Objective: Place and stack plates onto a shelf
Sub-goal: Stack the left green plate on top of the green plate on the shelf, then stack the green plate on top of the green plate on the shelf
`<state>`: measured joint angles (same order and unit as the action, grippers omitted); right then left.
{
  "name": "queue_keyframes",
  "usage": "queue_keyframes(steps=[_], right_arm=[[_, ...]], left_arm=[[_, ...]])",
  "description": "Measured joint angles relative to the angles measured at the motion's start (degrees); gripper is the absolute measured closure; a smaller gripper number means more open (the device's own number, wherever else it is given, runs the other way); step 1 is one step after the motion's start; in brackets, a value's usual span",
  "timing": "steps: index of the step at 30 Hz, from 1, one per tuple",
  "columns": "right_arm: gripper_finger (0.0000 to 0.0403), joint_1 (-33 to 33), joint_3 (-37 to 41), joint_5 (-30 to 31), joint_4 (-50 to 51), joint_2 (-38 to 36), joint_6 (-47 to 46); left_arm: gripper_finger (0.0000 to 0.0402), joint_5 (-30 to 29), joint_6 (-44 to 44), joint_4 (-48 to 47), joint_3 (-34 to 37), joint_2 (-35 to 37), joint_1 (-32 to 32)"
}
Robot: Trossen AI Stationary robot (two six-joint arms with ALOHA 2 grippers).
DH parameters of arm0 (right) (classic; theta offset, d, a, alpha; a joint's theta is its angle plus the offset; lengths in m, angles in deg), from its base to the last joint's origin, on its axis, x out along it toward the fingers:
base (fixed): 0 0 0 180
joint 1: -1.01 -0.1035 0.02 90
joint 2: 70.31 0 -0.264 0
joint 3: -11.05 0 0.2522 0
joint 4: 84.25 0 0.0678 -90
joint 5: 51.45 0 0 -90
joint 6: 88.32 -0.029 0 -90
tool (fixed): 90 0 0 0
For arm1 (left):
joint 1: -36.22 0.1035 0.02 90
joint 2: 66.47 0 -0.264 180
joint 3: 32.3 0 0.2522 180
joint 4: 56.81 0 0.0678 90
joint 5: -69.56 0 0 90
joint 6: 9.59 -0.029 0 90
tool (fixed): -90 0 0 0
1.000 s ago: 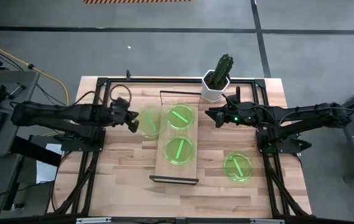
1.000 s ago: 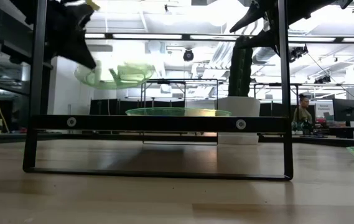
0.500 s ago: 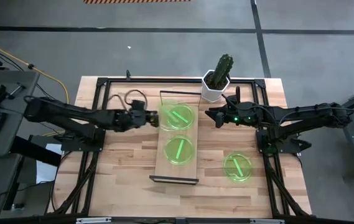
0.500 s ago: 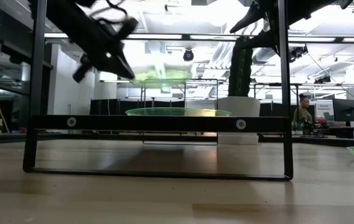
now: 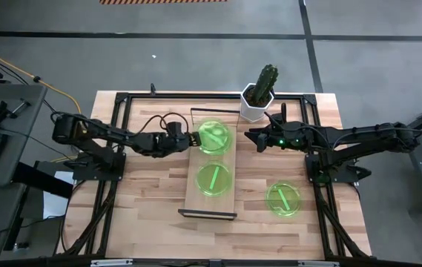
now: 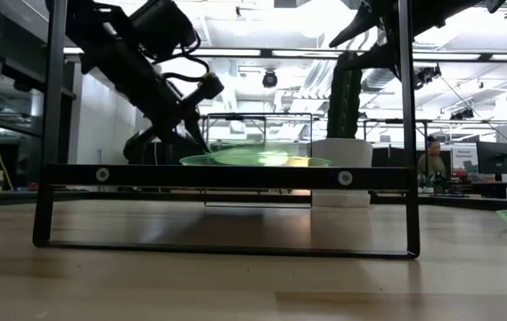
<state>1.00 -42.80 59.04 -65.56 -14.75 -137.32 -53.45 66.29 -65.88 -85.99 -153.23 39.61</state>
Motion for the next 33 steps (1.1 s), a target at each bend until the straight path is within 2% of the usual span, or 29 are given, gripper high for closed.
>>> queue_keyframes(steps=[9,14,25,33], right_arm=[[0.0222,0.0,0.0,1.8,0.0,0.0,0.0],[0.0222,0.0,0.0,1.9,0.0,0.0,0.0],[0.0222,0.0,0.0,2.0,0.0,0.0,0.0],[0.0222,0.0,0.0,2.1,0.0,0.0,0.0]], left_arm=[[0.0401,1.6,-1.2,2.0,0.0,0.0,1.5],[0.0395,2.7,-4.6,3.8,0.0,0.0,1.5],[0.0315,3.1,-10.8,6.6,0.0,0.5,1.9],[0.0276,11.4,-20.4,6.7,0.0,4.7,3.9]])
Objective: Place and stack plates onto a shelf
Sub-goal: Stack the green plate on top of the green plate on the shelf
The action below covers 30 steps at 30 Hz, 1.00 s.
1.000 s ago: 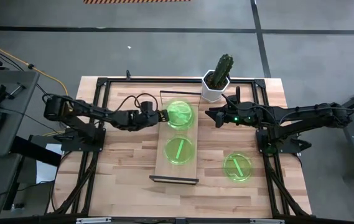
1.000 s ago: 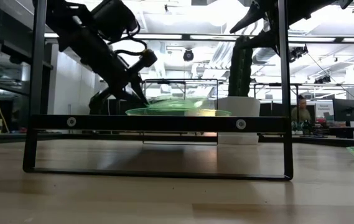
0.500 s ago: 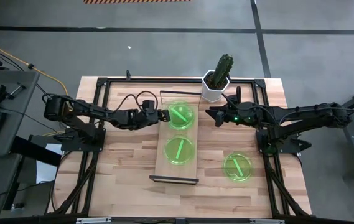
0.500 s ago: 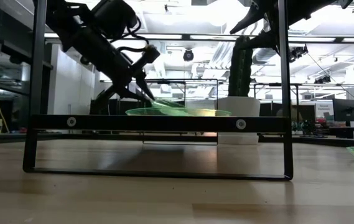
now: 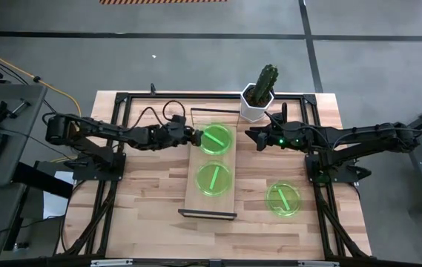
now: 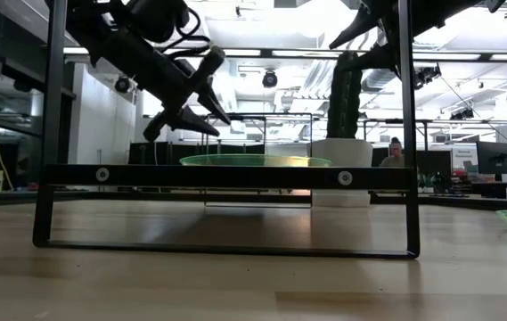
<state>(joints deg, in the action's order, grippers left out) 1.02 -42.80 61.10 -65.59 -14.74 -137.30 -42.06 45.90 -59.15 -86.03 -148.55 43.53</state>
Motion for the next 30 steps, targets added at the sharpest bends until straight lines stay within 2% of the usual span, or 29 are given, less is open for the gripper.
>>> queue_keyframes(steps=[4,7,12,15,19,22,26,30], right_arm=[[0.0222,0.0,0.0,-0.3,-0.3,0.0,0.0],[0.0222,-0.1,0.0,-2.3,-3.1,0.0,0.5],[0.0222,-0.8,0.0,-10.3,-6.6,0.0,2.7],[0.0222,-0.9,0.0,-16.7,-4.5,0.0,0.3],[0.0222,-1.4,0.0,-26.1,3.6,0.0,-8.9],[0.0222,-4.4,0.0,-30.0,13.4,0.0,-17.1],[0.0222,-13.0,0.5,-30.1,25.6,0.0,-27.5],[0.0222,-23.3,3.8,-28.7,28.3,0.3,-42.4]], left_arm=[[0.0275,4.4,-4.6,-0.2,0.0,1.5,0.8],[0.0275,10.2,-12.0,0.4,0.0,5.1,1.3],[0.0275,20.3,-24.0,2.0,0.0,16.6,1.1],[0.0275,22.7,-27.9,2.0,0.0,23.9,0.6],[0.0275,22.6,-30.3,2.2,0.7,31.7,-0.3],[0.0275,22.4,-30.4,1.3,0.8,35.4,-0.3],[0.0275,22.2,-30.6,1.4,0.8,38.0,-0.1],[0.0275,22.0,-30.5,1.4,0.8,38.5,-0.1]])
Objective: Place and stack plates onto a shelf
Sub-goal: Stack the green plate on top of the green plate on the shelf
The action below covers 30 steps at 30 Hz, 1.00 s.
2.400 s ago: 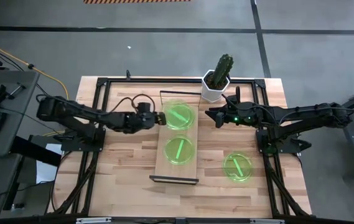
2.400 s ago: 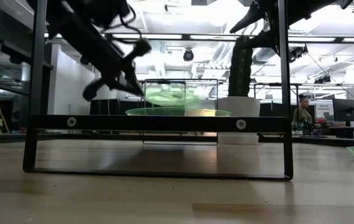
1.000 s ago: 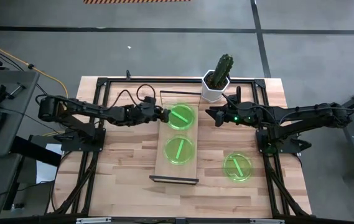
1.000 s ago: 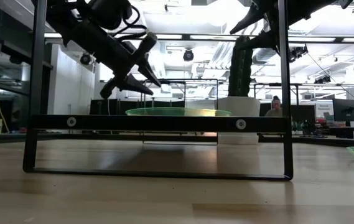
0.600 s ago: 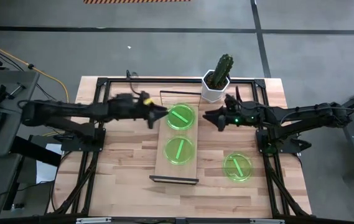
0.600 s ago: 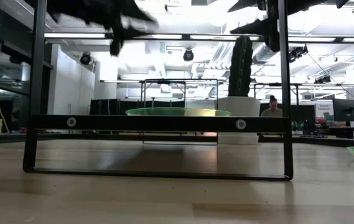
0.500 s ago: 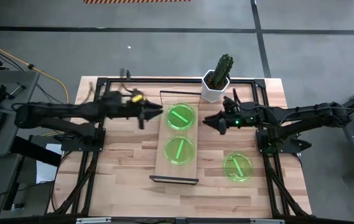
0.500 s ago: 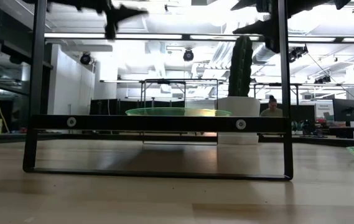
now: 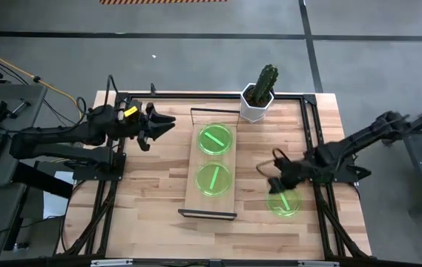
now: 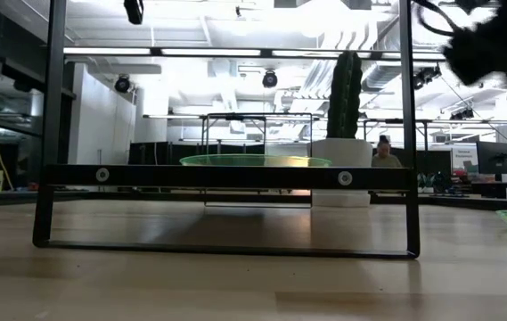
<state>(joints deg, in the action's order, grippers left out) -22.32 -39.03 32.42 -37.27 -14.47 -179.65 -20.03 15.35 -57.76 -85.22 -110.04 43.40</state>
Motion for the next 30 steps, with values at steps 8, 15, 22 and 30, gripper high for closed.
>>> queue_keyframes(steps=[8,15,22,30], right_arm=[[0.0225,-12.4,2.3,1.4,0.2,8.8,-19.5],[0.0326,-14.0,2.2,-1.5,0.4,20.0,-21.8],[0.0387,-12.3,1.8,-0.2,-0.6,25.6,-21.6],[0.0396,-6.6,2.0,9.8,-4.1,27.3,-16.8]], left_arm=[[0.0275,0.0,-0.1,0.4,0.0,0.0,0.0],[0.0275,0.0,0.0,0.4,0.0,0.0,0.0],[0.0275,0.0,-0.1,0.4,0.0,-0.2,0.0],[0.0275,0.0,-0.1,0.3,0.0,-0.6,0.0]])
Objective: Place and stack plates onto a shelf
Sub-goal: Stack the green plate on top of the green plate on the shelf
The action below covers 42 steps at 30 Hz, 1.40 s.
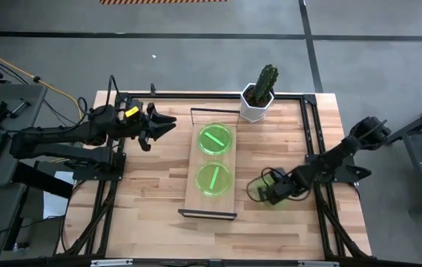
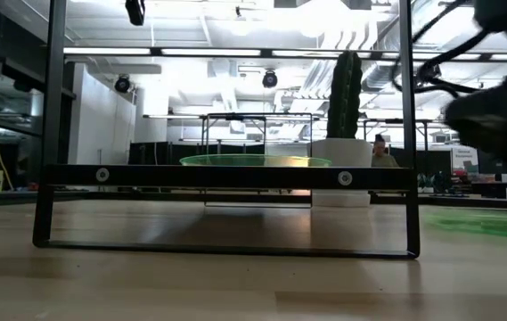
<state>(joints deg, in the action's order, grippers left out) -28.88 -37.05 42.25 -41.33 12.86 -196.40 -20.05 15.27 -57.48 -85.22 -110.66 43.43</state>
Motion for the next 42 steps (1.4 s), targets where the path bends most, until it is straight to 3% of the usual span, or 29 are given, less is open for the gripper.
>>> queue_keyframes(steps=[2,5,12,18,23,28,32,42], right_arm=[[0.04,1.8,0.1,3.4,-1.5,-0.4,2.7],[0.04,3.5,0.2,3.8,-1.8,-2.3,8.3],[0.0396,3.2,-1.6,9.6,7.8,-14.6,15.5],[0.038,2.9,0.6,9.8,17.5,-24.8,10.2],[0.0315,0.8,5.9,10.3,15.8,-30.2,1.8],[0.0228,-0.5,11.5,11.8,13.2,-30.7,-6.5],[0.0182,-0.5,14.4,14.8,8.8,-30.5,-8.6],[0.0182,-0.5,19.0,15.6,-3.3,-27.9,-6.9]], left_arm=[[0.0275,0.0,0.0,0.1,0.0,-0.1,0.0],[0.0275,0.0,0.0,0.0,0.0,-0.2,0.0],[0.0275,0.0,0.0,0.0,0.0,-0.3,0.0],[0.0275,-0.4,0.0,-0.3,0.0,-0.3,0.0],[0.0275,-1.3,0.0,-1.9,0.0,-0.3,0.0],[0.0275,-1.3,0.4,-2.0,0.0,-0.3,0.0],[0.0275,-2.6,0.4,-2.0,0.0,-0.3,0.0],[0.0275,-4.7,0.5,-2.4,0.0,-0.3,0.0]])
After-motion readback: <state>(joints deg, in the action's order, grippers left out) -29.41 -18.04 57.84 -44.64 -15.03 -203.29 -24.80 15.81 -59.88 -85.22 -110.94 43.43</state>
